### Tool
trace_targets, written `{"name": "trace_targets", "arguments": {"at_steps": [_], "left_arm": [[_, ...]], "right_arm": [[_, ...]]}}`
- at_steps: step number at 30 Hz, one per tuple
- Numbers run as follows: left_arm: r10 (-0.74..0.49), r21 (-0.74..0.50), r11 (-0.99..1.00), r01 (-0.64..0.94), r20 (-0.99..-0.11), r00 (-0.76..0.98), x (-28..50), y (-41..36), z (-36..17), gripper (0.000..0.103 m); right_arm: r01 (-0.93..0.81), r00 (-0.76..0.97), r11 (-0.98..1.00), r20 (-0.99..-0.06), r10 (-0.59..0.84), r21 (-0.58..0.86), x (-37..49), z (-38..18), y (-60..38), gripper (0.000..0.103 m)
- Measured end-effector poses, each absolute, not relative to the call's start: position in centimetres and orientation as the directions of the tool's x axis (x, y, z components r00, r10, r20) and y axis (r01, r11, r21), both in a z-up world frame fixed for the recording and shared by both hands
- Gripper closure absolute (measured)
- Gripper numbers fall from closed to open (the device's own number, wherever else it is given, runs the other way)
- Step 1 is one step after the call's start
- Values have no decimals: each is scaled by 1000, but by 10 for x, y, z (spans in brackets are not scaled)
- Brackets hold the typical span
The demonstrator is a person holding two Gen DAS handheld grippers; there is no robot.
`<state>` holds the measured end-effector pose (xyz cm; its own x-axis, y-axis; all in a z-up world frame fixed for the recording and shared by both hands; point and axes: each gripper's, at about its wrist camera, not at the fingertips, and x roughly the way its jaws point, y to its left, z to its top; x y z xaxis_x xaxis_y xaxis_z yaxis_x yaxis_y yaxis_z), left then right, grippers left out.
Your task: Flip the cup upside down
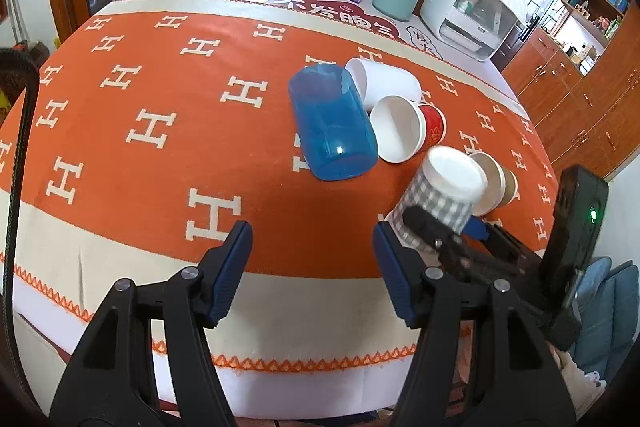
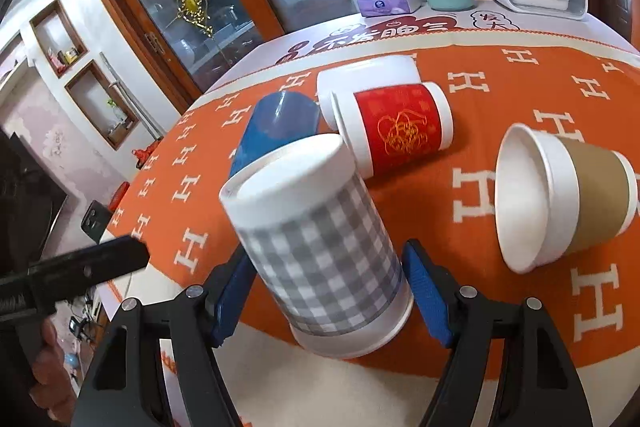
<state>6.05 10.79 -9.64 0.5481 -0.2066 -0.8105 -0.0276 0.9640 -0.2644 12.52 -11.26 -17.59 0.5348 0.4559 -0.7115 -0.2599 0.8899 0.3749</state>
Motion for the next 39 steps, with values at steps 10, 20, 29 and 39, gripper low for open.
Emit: {"name": "trace_targets", "arguments": {"at_steps": [10,20,29,39], "left_arm": [[-190,-231,973,-7,-816,546,62,94,-102,31],[-144,-211,976,-54,-813,564,60,100,-100,18],[-141,-199,979,-39,-807,573,48,93,-85,11],[-107,-125,992,14,-783,613,19,70,-41,11]], "right_arm": [[-283,537,907,-732,419,312,100,-192,-109,30],[-298,570,913,-716,404,278,86,-178,-107,16],[-261,588,932,-725,359,251,57,-147,-124,16],[-150,618,954,-728,296,260,11,-64,-168,16]]}}
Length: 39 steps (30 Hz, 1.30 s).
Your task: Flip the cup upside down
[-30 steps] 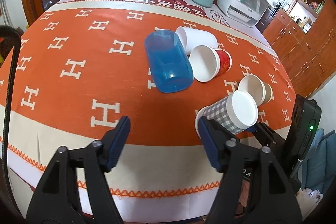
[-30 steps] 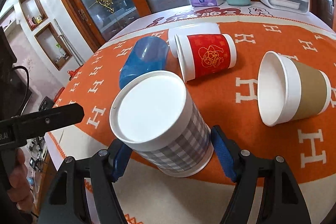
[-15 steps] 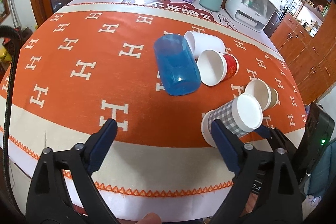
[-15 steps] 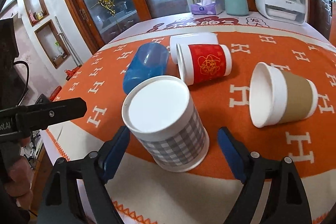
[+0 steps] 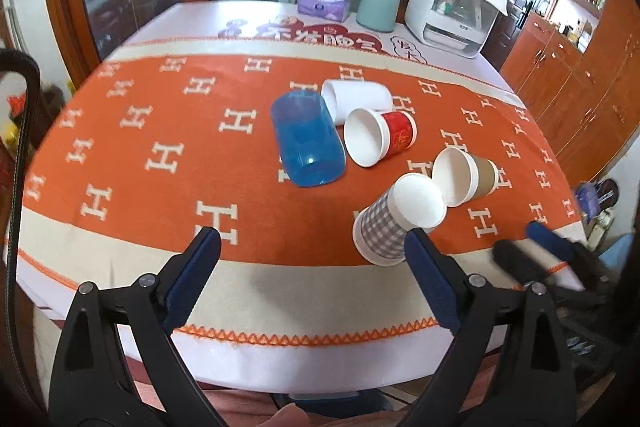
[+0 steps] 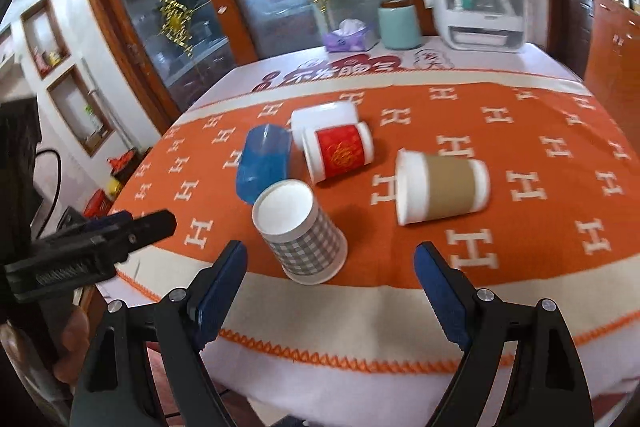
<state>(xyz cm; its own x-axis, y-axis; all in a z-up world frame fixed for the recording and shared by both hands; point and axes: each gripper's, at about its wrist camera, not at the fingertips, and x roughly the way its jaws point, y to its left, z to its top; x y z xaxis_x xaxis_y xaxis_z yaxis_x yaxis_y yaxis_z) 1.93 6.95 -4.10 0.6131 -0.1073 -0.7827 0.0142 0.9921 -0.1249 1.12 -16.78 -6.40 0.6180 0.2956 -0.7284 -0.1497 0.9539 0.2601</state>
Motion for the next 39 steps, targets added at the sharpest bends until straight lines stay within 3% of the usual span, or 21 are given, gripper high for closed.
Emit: {"name": "trace_targets", "arguments": {"at_steps": [16,26,39], "left_arm": [[-53,-72,997,1,-721,691,-6,40,27,11],[-20,-33,999,-4,-674,739,-14,24,46,11],[-9,-27,1000,-13,-684,729,-6,24,41,11]], "right_arm": [[-71,713,977,-675,191,202,-35,45,-189,13],[-36,747,985,-651,137,167,-33,63,-194,13],[-26,746,989,-656,115,144,-23,57,-192,13]]}}
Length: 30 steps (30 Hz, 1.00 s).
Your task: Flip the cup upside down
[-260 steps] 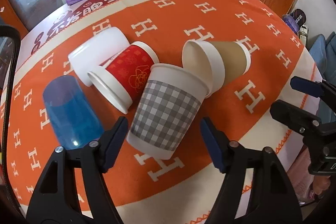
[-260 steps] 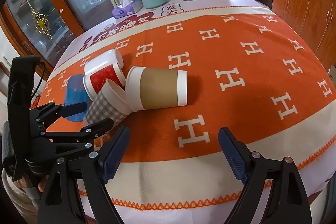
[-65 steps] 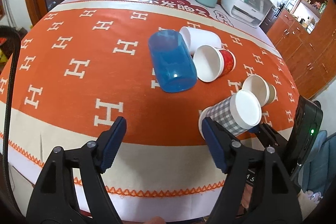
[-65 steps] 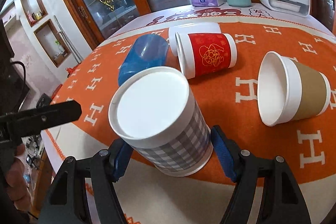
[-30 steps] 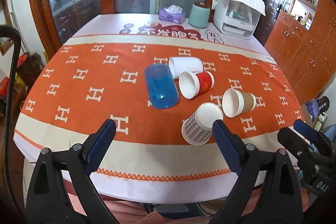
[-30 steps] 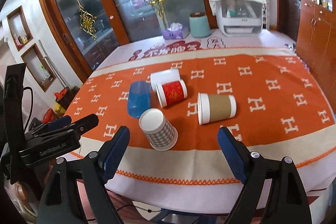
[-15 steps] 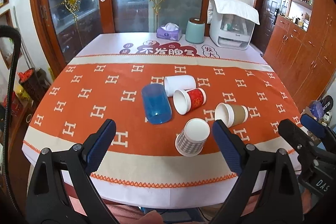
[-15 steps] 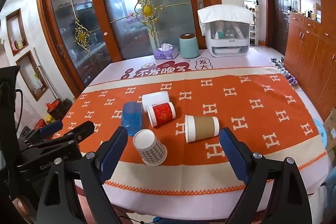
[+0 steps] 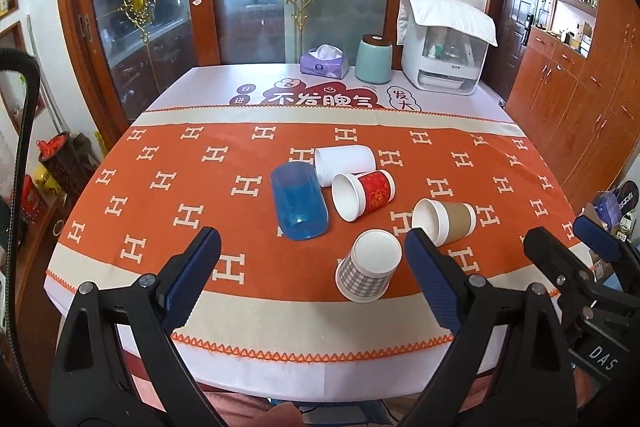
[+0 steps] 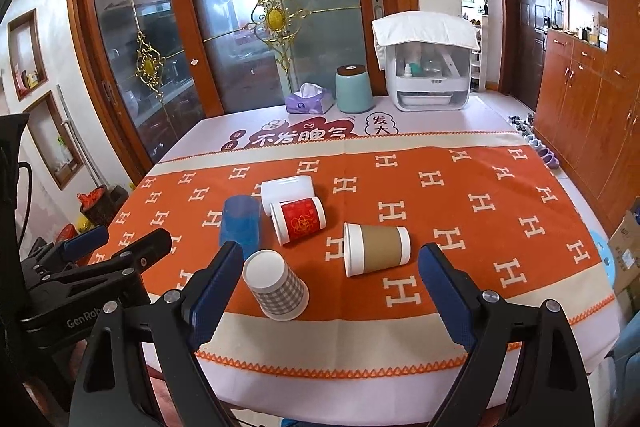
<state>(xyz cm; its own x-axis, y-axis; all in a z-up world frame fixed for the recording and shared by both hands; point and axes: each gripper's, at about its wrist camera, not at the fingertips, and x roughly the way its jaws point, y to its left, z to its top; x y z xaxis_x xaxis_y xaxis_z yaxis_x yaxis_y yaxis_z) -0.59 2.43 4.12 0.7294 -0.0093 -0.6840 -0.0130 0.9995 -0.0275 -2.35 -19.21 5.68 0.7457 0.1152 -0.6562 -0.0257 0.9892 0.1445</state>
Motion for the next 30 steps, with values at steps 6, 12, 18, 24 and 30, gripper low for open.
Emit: {"name": "trace_targets", "arguments": {"at_steps": [6,12,18,24,30], "left_arm": [[-10,-28,1000,-12,-684,729,-5,25,41,11],[-12,-25,1000,-7,-689,725,0,24,38,11],[-13,-24,1000,-6,-690,724,2,23,36,11],[-15,-22,1000,0,-693,721,4,20,33,11],[-15,-22,1000,0,-693,721,4,19,32,11]], "right_arm": [[-24,744,990,-658,112,142,-22,54,-191,13],[-24,744,989,-658,113,143,-21,50,-192,13],[-24,744,990,-659,113,142,-20,50,-192,13],[-25,742,990,-660,114,142,-20,48,-192,13],[-24,741,990,-662,112,141,-20,48,-191,13]]}}
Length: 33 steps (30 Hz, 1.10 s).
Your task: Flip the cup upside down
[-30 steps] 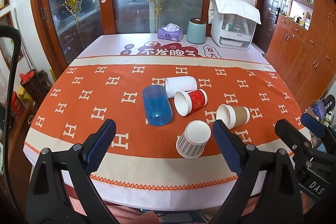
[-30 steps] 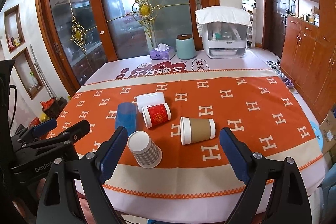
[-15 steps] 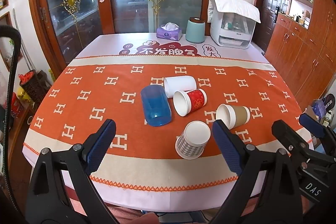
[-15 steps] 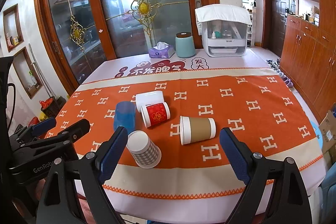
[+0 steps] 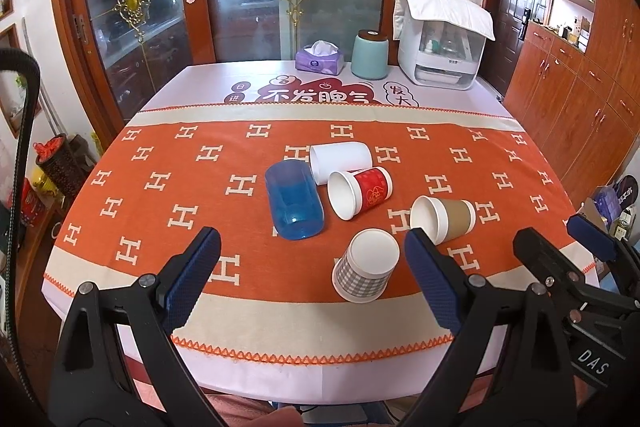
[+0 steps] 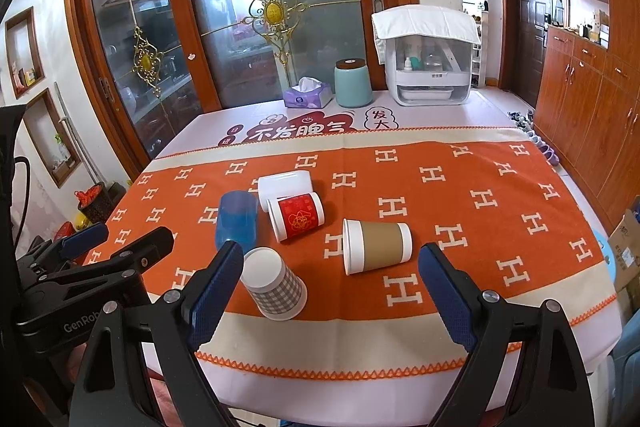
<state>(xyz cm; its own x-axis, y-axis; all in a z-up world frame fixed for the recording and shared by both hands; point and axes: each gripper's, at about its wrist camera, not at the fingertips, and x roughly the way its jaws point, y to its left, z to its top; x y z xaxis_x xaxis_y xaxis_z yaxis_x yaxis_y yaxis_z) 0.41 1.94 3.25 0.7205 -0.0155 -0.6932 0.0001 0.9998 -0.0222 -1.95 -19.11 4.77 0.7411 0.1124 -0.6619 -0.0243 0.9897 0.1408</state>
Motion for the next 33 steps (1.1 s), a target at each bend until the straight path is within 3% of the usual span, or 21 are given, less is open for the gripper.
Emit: {"name": "trace_targets", "arguments": {"at_steps": [33], "left_arm": [[-29,-28,1000,13,-706,708,4,14,28,11]], "right_arm": [[-26,738,989,-665,115,142,-18,44,-190,13]]}}
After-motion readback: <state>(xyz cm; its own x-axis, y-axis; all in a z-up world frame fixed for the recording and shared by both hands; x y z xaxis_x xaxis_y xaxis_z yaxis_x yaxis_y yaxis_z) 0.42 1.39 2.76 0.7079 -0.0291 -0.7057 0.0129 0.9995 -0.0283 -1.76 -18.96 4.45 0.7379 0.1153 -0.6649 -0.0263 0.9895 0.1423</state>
